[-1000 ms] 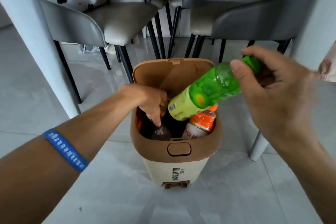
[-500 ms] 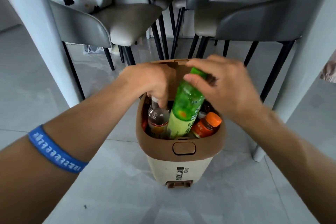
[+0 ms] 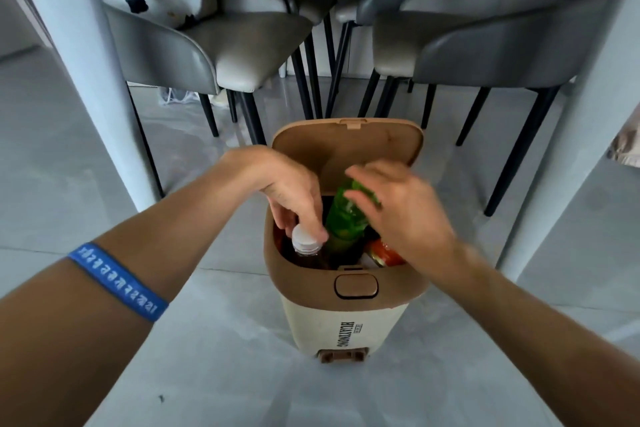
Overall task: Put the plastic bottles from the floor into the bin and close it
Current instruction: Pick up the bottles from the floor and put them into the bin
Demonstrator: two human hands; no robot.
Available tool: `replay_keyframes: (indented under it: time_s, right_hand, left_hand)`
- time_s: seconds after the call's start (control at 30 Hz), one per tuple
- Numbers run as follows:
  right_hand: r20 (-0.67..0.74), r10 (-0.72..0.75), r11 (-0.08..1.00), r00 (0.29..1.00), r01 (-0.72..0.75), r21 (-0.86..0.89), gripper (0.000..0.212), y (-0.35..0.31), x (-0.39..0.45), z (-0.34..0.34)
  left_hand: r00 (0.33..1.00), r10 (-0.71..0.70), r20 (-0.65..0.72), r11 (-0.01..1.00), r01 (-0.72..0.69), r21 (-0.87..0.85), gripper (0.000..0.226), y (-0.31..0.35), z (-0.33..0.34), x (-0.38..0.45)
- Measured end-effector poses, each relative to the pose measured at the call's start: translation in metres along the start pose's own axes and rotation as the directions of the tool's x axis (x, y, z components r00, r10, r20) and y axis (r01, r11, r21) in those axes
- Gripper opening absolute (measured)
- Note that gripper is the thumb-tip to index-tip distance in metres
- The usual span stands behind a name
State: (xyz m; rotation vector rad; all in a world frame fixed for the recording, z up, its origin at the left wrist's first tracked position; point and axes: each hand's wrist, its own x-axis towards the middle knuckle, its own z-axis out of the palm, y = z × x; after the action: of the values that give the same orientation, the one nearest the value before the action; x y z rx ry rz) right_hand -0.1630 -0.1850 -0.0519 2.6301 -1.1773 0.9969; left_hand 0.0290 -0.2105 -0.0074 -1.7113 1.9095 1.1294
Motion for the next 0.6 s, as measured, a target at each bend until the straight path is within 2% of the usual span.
replay_keyframes:
  time_s: [0.07, 0.1, 0.13, 0.2, 0.27, 0.33, 0.4, 0.47, 0.53, 0.6]
  right_hand:
    - [0.011, 0.016, 1.0, 1.0, -0.016, -0.024, 0.031, 0.006, -0.003, 0.01]
    - [-0.002, 0.034, 0.999, 0.999, -0.034, -0.021, 0.031, 0.01, 0.0, 0.009]
    - [-0.021, 0.047, 0.999, 0.999, -0.047, -0.021, 0.031, 0.013, 0.002, 0.007]
    - [-0.077, 0.088, 0.996, 0.993, -0.09, -0.02, 0.032, 0.018, 0.002, 0.0]
    - [-0.142, 0.134, 0.991, 0.981, -0.137, -0.012, 0.031, 0.022, 0.001, -0.009]
    - [-0.192, 0.154, 0.987, 0.969, -0.16, -0.015, 0.031, 0.026, -0.001, -0.017]
    - [-0.221, 0.148, 0.988, 0.964, -0.152, 0.001, 0.03, 0.03, -0.004, -0.023]
    - [-0.228, 0.125, 0.992, 0.966, -0.128, 0.002, 0.028, 0.031, -0.01, -0.024]
    - [-0.223, 0.106, 0.994, 0.969, -0.11, -0.006, 0.028, 0.031, -0.017, -0.021]
    - [-0.213, 0.101, 0.995, 0.972, -0.103, -0.001, 0.03, 0.032, -0.021, -0.018]
  left_hand:
    - [0.995, 0.005, -0.095, 0.994, -0.016, -0.109, 0.02, -0.004, 0.0, 0.009]
    - [0.989, 0.004, -0.149, 0.994, -0.021, -0.111, 0.02, -0.005, 0.004, 0.013]
    - [0.979, 0.005, -0.202, 0.998, -0.017, -0.058, 0.024, -0.007, 0.008, 0.018]
    - [0.96, 0.026, -0.279, 0.987, 0.02, 0.16, 0.035, -0.012, 0.019, 0.031]
    - [0.961, 0.041, -0.274, 0.948, 0.049, 0.316, 0.044, -0.016, 0.03, 0.042]
    - [0.967, 0.038, -0.25, 0.922, 0.063, 0.383, 0.042, -0.014, 0.035, 0.053]
    - [0.959, -0.017, -0.281, 0.927, 0.121, 0.355, 0.031, -0.007, 0.04, 0.061]
    - [0.939, -0.093, -0.332, 0.958, 0.175, 0.226, 0.027, -0.01, 0.049, 0.068]
    - [0.897, -0.078, -0.436, 0.975, 0.16, 0.153, 0.038, -0.018, 0.054, 0.075]
    - [0.86, -0.066, -0.506, 0.976, 0.16, 0.145, 0.032, -0.025, 0.055, 0.081]
